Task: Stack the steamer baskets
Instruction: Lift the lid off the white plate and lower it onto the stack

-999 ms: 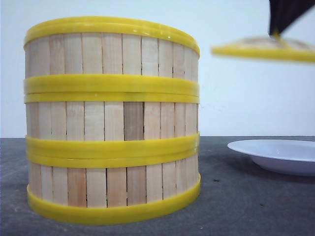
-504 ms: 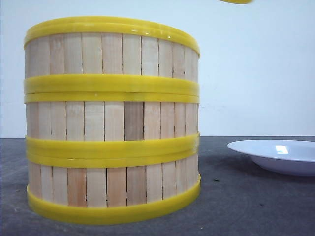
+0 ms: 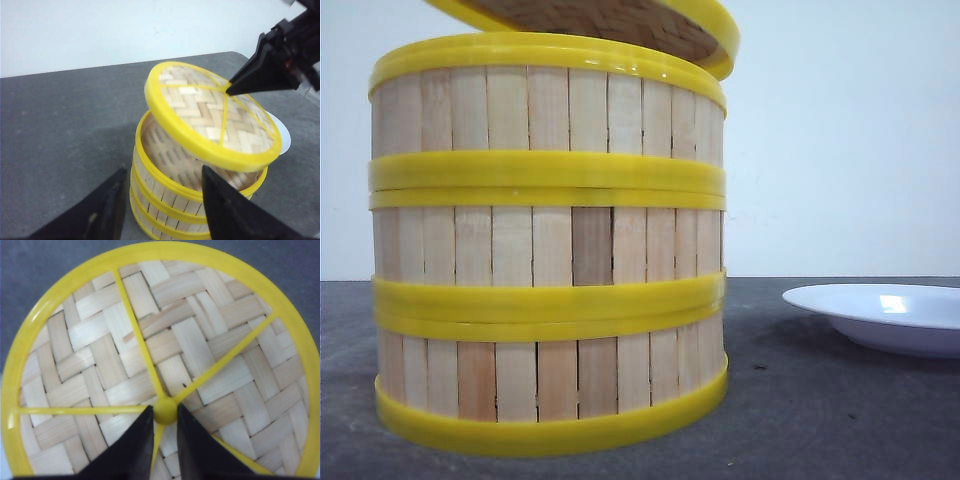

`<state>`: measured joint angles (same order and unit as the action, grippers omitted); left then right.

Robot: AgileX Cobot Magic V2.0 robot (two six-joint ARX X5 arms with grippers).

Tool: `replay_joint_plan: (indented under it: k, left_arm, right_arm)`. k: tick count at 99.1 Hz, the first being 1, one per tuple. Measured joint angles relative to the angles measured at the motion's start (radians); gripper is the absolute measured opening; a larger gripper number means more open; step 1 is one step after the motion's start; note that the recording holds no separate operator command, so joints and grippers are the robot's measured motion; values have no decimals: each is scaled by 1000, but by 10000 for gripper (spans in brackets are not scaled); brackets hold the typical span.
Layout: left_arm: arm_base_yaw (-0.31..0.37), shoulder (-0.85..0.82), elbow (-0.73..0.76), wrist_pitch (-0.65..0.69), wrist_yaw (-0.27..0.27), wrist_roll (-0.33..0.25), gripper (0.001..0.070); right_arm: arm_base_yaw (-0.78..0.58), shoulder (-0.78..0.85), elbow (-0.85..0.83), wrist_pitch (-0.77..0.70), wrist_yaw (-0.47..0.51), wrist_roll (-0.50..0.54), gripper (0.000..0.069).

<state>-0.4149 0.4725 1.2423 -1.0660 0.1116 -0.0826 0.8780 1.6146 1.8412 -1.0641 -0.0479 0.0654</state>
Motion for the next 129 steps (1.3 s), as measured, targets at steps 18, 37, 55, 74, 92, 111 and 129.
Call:
replay_joint_plan:
  k: [18, 37, 55, 74, 92, 111, 129]
  left_arm:
    - [0, 0, 0, 0, 0, 0, 275]
    - [0, 0, 0, 0, 0, 0, 275]
    - [0, 0, 0, 0, 0, -7, 275]
    - [0, 0, 0, 0, 0, -7, 275]
    - [0, 0, 0, 0, 0, -7, 275]
    - [0, 0, 0, 0, 0, -7, 275]
    - [0, 0, 0, 0, 0, -8, 275]
  right_arm:
    - [26, 47, 0, -19, 19, -14, 50]
    - [34, 90, 0, -19, 23, -17, 50]
    - [39, 102, 0, -12, 45, -18, 49]
    - [42, 103, 0, -12, 49, -27, 49]
    - [42, 105, 0, -8, 50, -35, 153]
    - [43, 103, 0, 20, 73, -45, 435]
    - [43, -14, 34, 65, 180, -64, 455]
